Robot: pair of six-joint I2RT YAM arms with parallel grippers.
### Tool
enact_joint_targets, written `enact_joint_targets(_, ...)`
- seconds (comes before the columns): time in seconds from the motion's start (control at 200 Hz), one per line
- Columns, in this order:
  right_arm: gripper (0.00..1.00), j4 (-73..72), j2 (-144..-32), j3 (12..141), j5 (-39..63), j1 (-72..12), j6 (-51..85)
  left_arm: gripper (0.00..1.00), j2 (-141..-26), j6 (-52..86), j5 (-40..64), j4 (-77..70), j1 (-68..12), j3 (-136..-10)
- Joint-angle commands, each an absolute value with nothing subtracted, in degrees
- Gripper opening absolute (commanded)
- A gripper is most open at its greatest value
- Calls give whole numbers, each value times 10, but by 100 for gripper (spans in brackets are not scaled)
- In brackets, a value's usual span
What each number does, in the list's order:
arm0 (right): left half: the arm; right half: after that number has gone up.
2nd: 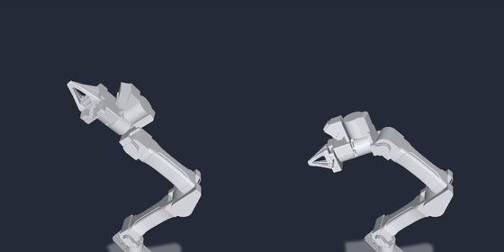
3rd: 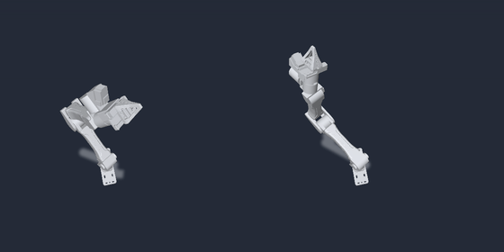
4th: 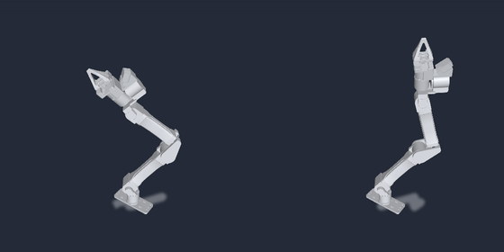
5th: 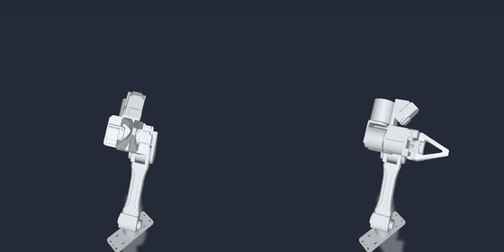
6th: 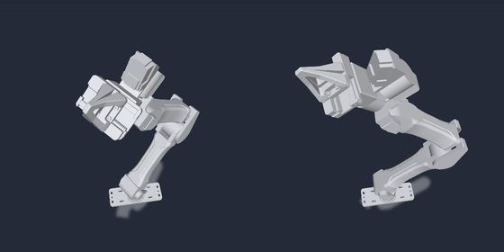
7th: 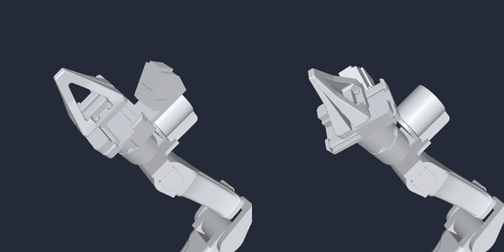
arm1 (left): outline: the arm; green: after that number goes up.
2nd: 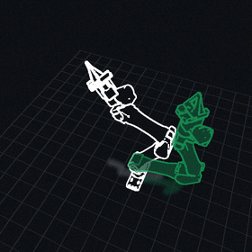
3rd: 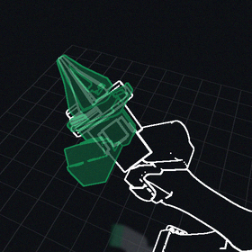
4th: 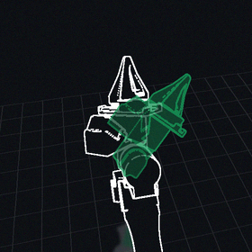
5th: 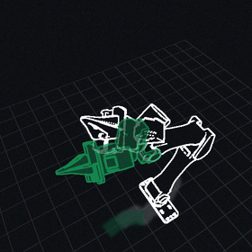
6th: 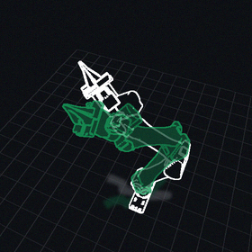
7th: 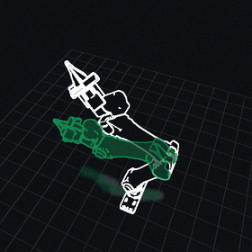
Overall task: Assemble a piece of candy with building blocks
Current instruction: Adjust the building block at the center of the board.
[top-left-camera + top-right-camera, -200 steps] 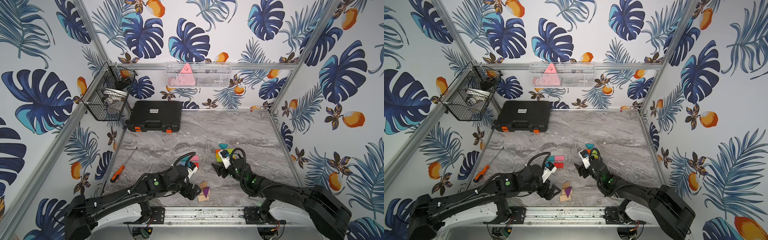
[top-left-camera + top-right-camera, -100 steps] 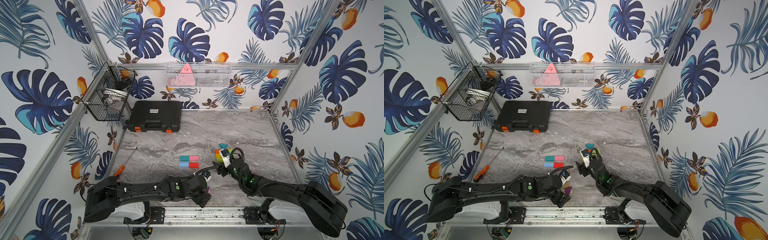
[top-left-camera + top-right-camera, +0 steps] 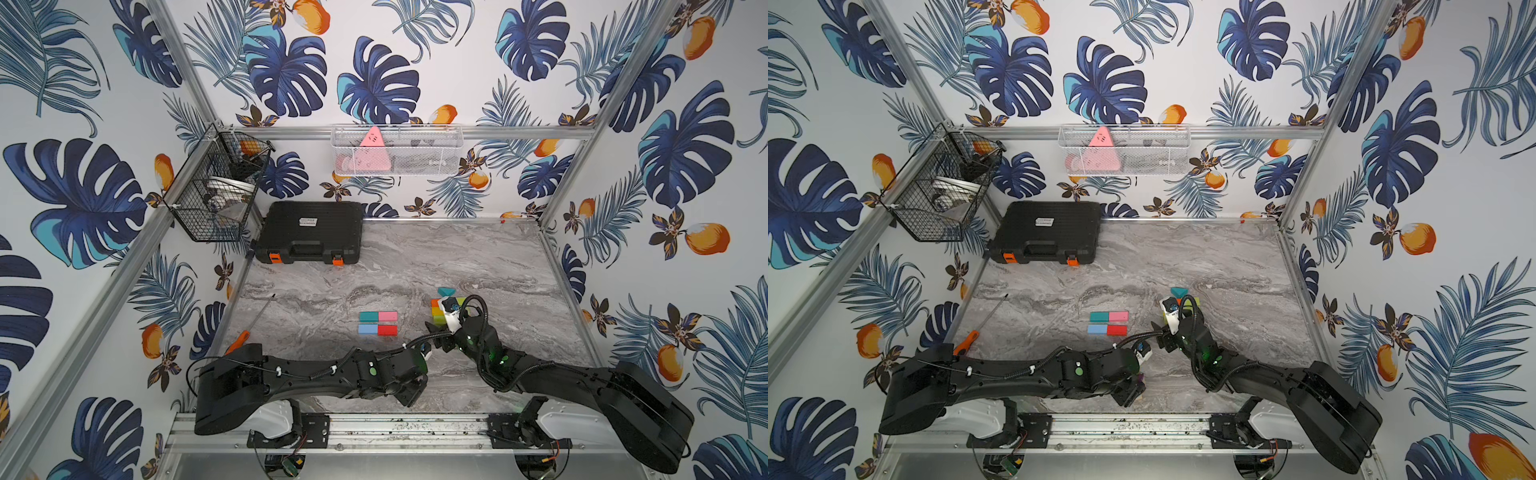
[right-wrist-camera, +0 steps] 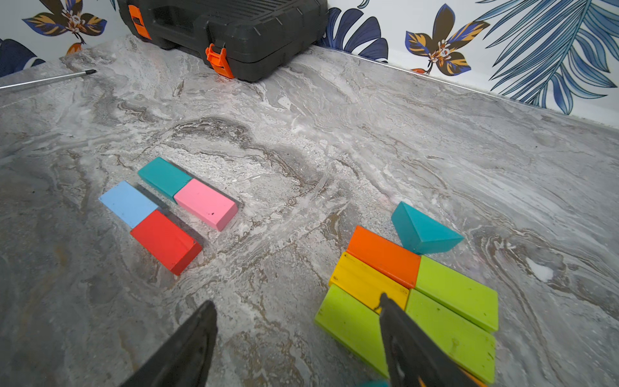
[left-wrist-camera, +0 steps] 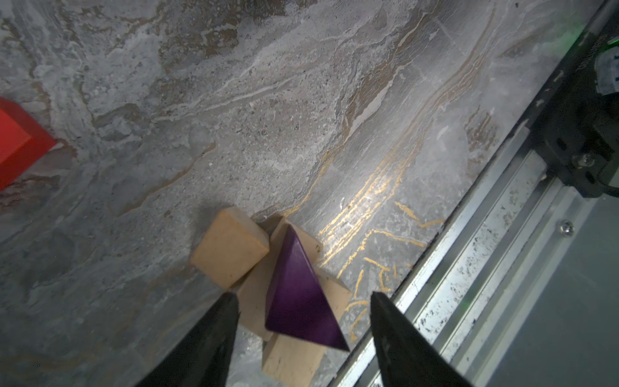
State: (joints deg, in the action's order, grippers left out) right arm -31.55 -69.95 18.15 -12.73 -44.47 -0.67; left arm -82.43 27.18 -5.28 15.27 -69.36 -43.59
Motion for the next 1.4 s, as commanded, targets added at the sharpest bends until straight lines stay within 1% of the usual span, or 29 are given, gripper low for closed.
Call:
enact_joint_targets(0.0,78,-329,-699,184,-127,-444,-4,62,-832,272,-48,141,-693,-437)
enact_joint_targets(0.215,79,-324,-711,193,-119,-444,-4,57,-845,279,-50,129,-693,-424)
enact_joint_targets(0.265,79,-323,-714,194,-117,-444,-5,57,-848,284,-69,137,-693,-423)
enact_joint_targets(0.345,79,-321,-716,197,-113,-444,-3,52,-842,298,-117,162,-693,-421)
enact_joint_targets(0.42,79,-320,-720,199,-111,-444,-3,52,-828,306,-150,174,-687,-412)
enact_joint_targets(0.53,79,-317,-726,202,-106,-444,-1,52,-804,319,-164,172,-666,-393)
enact_joint_targets(0.731,79,-313,-735,208,-100,-444,0,52,-781,324,-120,119,-603,-356)
enact_joint_targets(0.891,79,-308,-737,208,-97,-444,0,51,-782,316,-110,107,-551,-346)
enact_joint_targets(1.011,79,-310,-736,206,-87,-444,4,52,-771,310,-101,114,-529,-344)
enact_joint_targets(1.181,79,-293,-711,208,-11,-444,8,55,-720,302,-103,170,-507,-372)
enact_joint_targets(1.316,78,-120,-672,279,108,-446,-2,58,-665,292,-97,233,-504,-415)
enact_joint_targets(1.391,76,-34,-666,324,150,-457,-30,60,-637,282,-99,266,-503,-436)
